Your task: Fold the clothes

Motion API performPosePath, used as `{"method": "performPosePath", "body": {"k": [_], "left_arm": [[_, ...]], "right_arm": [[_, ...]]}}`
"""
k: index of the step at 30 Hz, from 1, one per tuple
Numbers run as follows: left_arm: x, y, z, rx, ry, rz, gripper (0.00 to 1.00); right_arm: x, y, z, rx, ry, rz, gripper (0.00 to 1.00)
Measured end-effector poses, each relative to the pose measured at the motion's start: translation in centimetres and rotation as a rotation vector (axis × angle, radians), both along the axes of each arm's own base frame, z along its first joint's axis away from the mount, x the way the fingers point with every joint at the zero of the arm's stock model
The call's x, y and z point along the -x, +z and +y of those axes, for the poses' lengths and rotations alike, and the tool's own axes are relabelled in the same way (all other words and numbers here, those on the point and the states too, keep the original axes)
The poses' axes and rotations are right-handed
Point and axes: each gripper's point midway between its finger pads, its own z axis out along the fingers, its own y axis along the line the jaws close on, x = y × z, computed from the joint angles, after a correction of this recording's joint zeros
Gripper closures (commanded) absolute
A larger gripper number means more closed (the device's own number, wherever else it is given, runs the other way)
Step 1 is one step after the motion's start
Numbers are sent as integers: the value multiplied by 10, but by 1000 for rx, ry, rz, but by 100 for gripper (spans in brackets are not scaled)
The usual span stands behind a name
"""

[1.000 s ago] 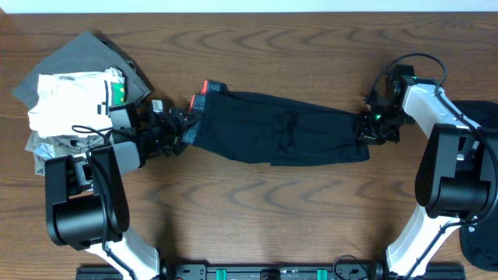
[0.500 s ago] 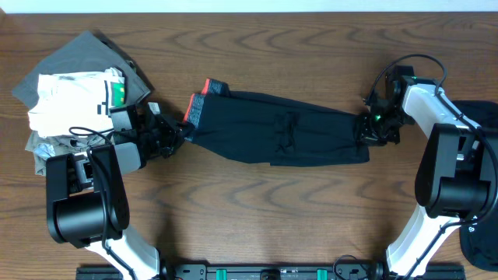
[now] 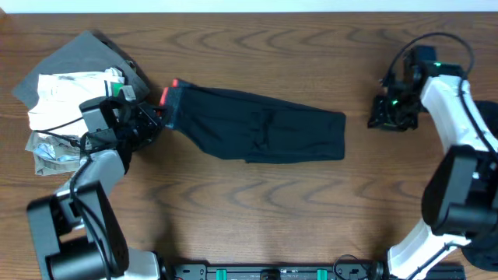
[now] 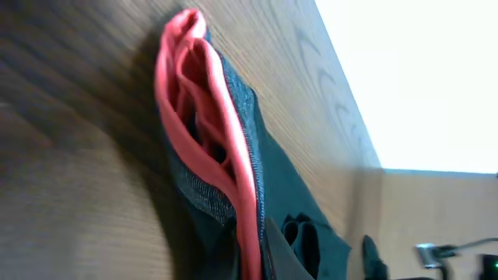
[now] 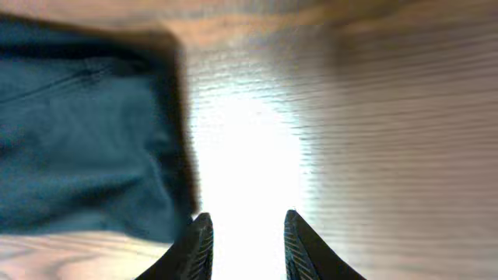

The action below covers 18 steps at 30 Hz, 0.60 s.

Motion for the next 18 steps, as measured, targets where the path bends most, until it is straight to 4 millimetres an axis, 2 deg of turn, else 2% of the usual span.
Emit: {"method": "performPosePath", "body": {"k": [3,8,18], "left_arm": [[11,-5,2,-57,-14,46,94],[19,-4,11,-184,-63,106,94],[-6,58,34,-425,-134,49,94]], "right_arm": [[4,12,-7,6,-19,-13,71],[11,13,-14,5,-40,11,71],[15,13,-17,3,-51,29,71]]}}
